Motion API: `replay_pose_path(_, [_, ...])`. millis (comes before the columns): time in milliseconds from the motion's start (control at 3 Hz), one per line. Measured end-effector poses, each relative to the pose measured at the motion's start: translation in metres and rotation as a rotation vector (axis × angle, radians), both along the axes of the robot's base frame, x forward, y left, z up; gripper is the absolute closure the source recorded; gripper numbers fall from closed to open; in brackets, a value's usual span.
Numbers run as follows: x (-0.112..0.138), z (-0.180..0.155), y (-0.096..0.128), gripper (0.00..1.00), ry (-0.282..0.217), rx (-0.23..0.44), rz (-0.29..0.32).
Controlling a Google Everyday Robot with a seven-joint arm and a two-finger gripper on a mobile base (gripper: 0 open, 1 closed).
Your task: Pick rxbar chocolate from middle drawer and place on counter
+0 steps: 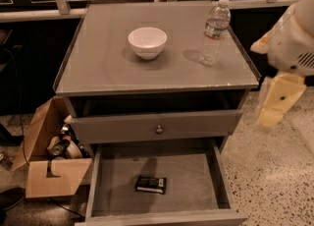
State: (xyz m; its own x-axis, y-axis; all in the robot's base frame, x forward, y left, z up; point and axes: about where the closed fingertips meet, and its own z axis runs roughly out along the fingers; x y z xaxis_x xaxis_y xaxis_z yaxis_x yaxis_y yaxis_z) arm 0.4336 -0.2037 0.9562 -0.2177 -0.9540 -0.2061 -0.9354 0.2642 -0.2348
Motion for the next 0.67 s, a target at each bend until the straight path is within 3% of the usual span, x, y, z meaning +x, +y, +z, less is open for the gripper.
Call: replay_pose_path(667, [-0.021, -0.077, 0.06, 0.0, 0.104, 0.03, 0.051])
